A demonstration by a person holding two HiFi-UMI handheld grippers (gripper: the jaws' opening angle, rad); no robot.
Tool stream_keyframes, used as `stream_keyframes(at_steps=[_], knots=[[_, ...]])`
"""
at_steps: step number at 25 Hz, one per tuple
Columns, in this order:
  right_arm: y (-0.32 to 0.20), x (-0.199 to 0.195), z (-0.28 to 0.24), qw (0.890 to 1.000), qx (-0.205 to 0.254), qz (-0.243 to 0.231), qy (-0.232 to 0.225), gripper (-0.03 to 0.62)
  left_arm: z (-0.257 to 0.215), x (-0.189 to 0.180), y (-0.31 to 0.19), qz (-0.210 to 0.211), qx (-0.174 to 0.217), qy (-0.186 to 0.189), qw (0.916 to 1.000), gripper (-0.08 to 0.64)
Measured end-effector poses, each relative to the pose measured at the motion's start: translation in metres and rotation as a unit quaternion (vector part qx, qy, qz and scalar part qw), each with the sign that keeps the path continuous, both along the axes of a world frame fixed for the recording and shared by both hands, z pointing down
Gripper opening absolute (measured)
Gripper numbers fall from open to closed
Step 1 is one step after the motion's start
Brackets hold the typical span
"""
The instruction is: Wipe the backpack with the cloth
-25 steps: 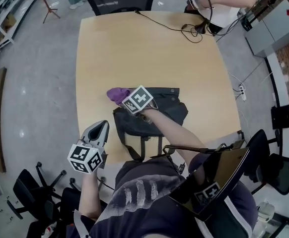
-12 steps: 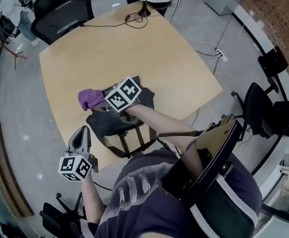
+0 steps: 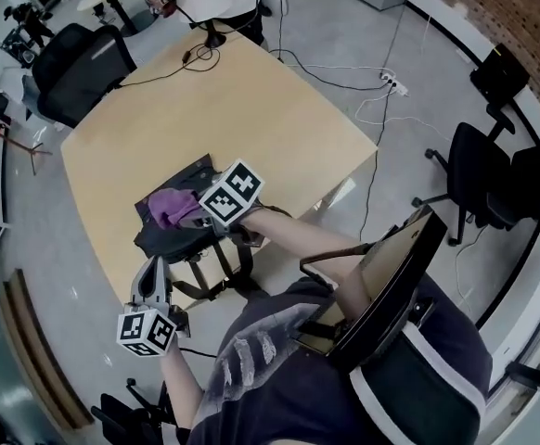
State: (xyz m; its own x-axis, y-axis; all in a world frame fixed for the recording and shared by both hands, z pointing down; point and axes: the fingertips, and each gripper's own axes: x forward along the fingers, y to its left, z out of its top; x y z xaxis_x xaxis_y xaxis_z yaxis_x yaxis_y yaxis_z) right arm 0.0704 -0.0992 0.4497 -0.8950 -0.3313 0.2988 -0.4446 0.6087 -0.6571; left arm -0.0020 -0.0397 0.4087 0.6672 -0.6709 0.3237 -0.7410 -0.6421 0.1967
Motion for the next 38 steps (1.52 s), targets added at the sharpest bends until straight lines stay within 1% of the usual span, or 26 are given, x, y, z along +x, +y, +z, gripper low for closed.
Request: stream_keyframes(at_steps=[4, 8, 10, 15, 17, 19, 23, 26, 30, 35, 38], knots=[[0.034, 0.027, 0.003, 1.000, -0.006, -0.008, -0.012, 0.100, 0.002, 0.017, 0.040, -0.021, -0.005, -0.007, 0.9997, 0.006], [0.064, 0.033, 0.004, 0.999, -0.012, -0.024, -0.021, 0.100, 0.008, 0.017, 0.077, -0.034, -0.018, -0.024, 0.9990, 0.006], [0.081, 0.034, -0.005, 0.999, -0.003, -0.031, -0.032, 0.100, 0.003, 0.016, 0.090, -0.037, -0.014, -0.027, 0.9989, 0.006], [0.116, 0.035, -0.042, 0.997, 0.032, -0.030, -0.063, 0.100, -0.019, 0.014, 0.102, -0.035, 0.019, -0.019, 0.9990, 0.006], [0.129, 0.032, -0.052, 0.996, 0.039, -0.028, -0.075, 0.100, -0.019, 0.012, 0.111, -0.032, 0.019, -0.015, 0.9992, 0.006], [0.143, 0.029, -0.059, 0.996, 0.047, -0.025, -0.075, 0.100, -0.018, 0.008, 0.125, -0.028, 0.018, -0.011, 0.9994, 0.006], [0.171, 0.012, -0.066, 0.996, 0.064, -0.021, -0.063, 0.100, -0.021, -0.014, 0.156, -0.027, 0.022, -0.003, 0.9994, 0.006], [0.200, -0.013, -0.071, 0.996, 0.063, -0.019, -0.066, 0.100, -0.024, -0.046, 0.184, -0.035, 0.027, 0.005, 0.9990, 0.006], [0.245, -0.048, -0.070, 0.996, 0.064, -0.025, -0.051, 0.100, -0.024, -0.082, 0.227, -0.040, 0.036, 0.022, 0.9983, 0.006], [0.296, -0.084, -0.069, 0.997, 0.060, -0.026, -0.031, 0.100, -0.018, -0.115, 0.278, -0.038, 0.029, 0.050, 0.9976, 0.006], [0.317, -0.090, -0.065, 0.998, 0.051, -0.013, -0.025, 0.100, -0.006, -0.122, 0.302, -0.025, 0.018, 0.059, 0.9978, 0.006]])
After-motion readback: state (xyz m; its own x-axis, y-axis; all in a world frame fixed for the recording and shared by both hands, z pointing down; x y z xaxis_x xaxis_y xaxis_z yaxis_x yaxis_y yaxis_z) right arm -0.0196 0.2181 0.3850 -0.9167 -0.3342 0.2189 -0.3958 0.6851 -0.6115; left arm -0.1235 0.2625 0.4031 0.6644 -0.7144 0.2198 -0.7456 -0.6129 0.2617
